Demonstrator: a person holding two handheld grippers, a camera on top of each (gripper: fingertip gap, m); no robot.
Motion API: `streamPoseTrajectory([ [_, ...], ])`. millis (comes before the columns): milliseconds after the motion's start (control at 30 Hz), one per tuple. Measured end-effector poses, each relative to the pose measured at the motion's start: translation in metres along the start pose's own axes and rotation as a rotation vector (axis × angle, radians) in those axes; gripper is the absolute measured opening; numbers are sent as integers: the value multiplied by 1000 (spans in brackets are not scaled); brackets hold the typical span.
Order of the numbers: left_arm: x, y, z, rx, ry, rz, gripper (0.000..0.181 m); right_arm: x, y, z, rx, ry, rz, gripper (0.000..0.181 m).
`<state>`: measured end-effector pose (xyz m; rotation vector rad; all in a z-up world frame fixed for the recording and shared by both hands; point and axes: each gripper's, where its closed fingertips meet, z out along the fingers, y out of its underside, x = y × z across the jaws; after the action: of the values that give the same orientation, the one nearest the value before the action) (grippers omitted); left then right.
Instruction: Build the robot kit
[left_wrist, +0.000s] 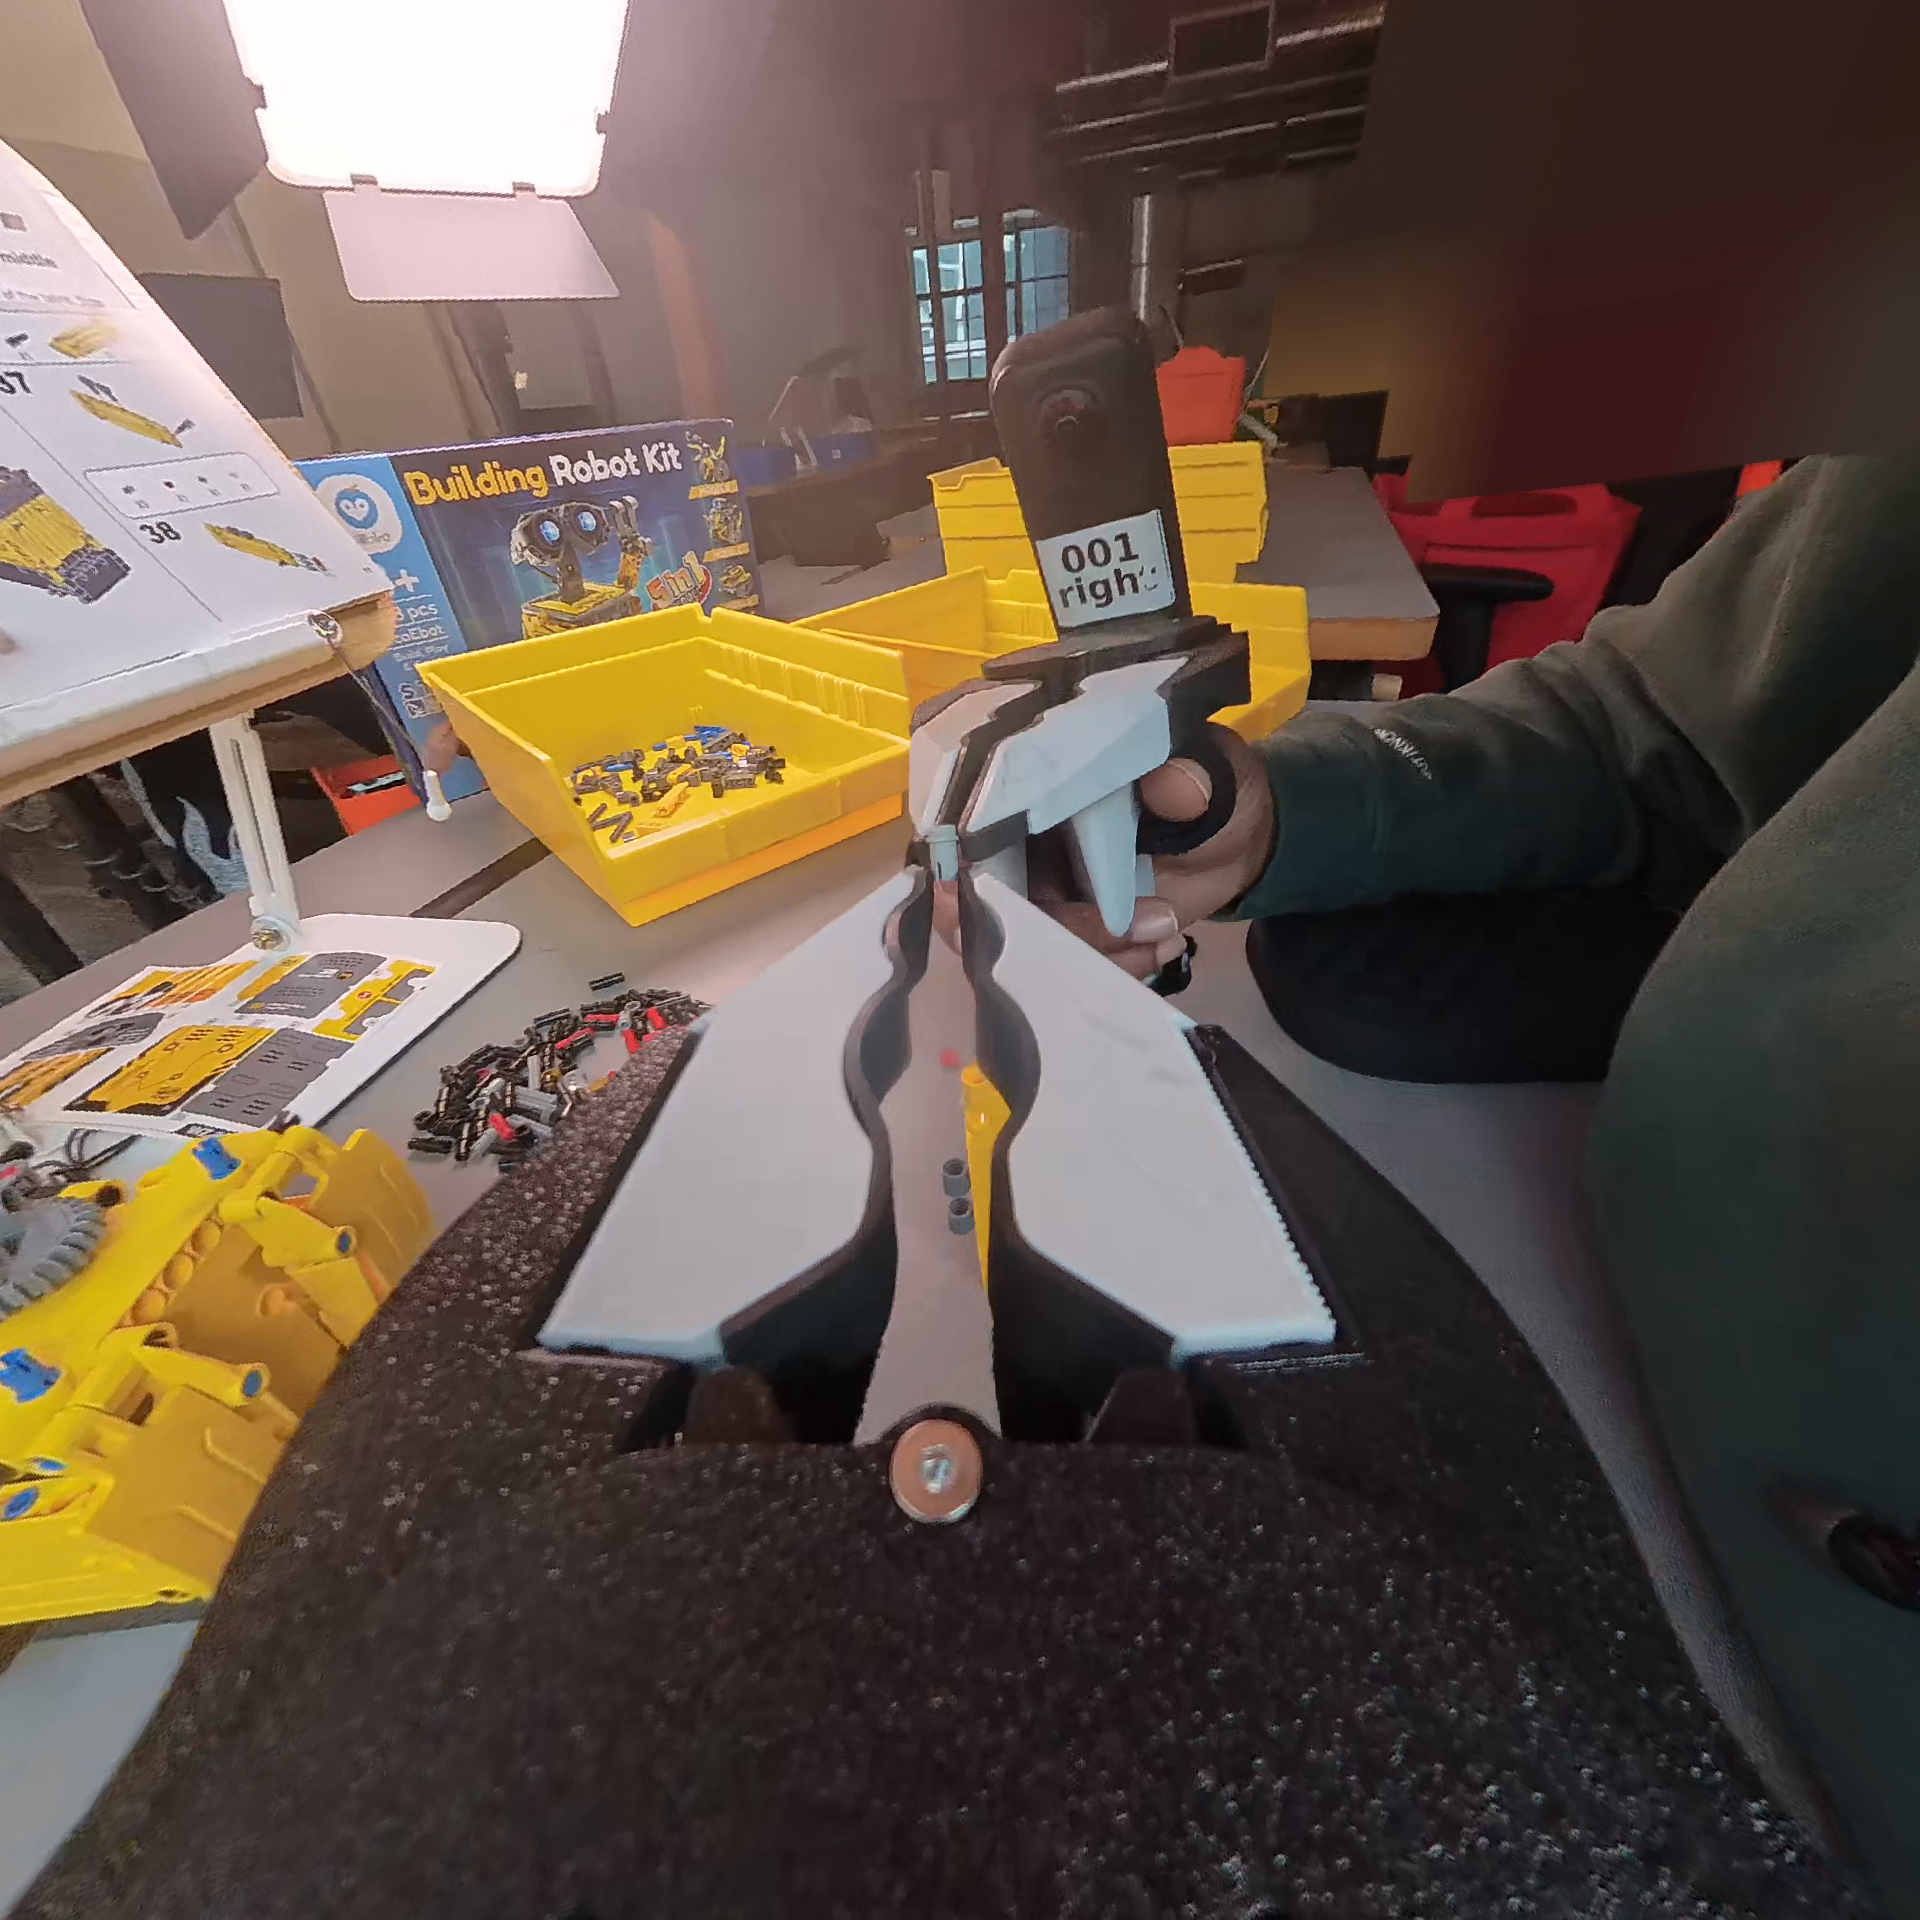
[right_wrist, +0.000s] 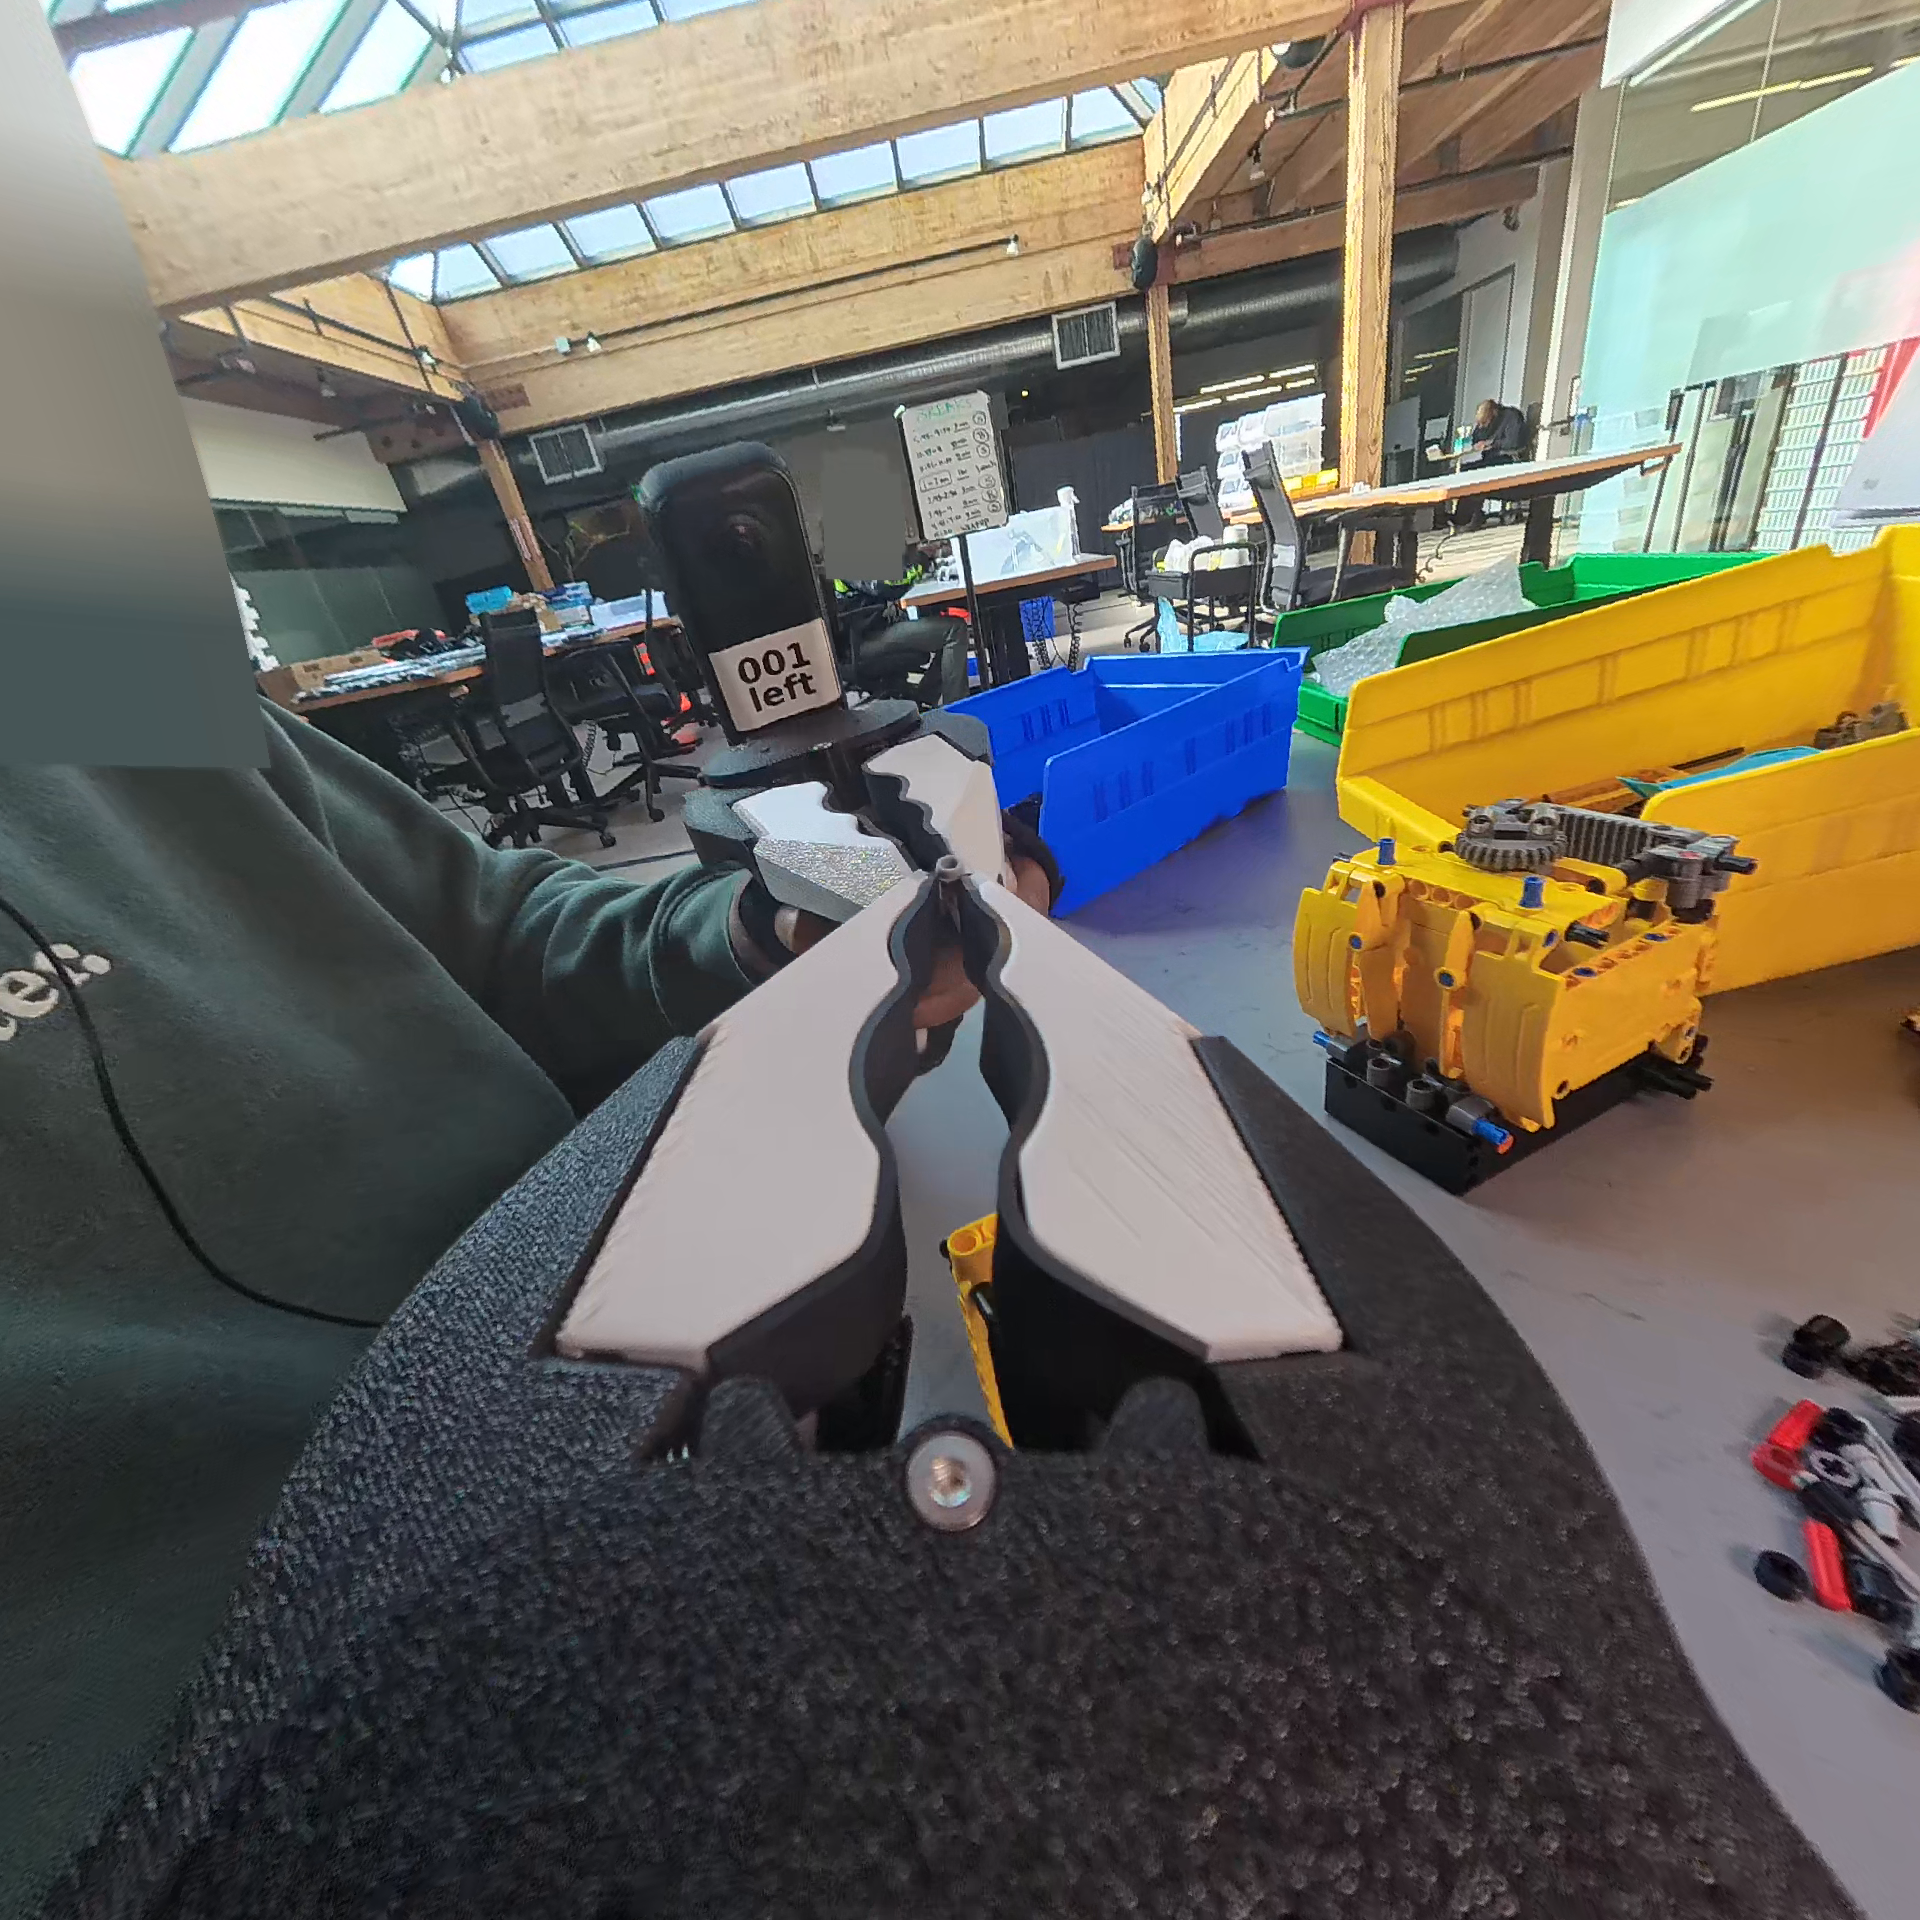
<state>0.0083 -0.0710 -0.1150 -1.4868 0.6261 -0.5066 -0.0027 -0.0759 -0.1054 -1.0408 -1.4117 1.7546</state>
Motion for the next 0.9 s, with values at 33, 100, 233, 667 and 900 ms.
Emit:
streamPoseTrajectory([
  [33,-1,2,0,-16,-12,26,4,1,2,0,-13,6,-12,3],
  [100,-2,5,-1,-47,-30,73,4,1,4,0,-35,13,-35,2],
  [233,-4,13,-2,-113,-62,164,4,2,11,0,-80,18,-63,5],
  [667,-3,35,1,-242,-90,314,4,8,28,-2,-245,76,-194,6],
  [900,-3,35,1,-236,-87,306,4,8,30,-3,-254,70,-186,5],
])
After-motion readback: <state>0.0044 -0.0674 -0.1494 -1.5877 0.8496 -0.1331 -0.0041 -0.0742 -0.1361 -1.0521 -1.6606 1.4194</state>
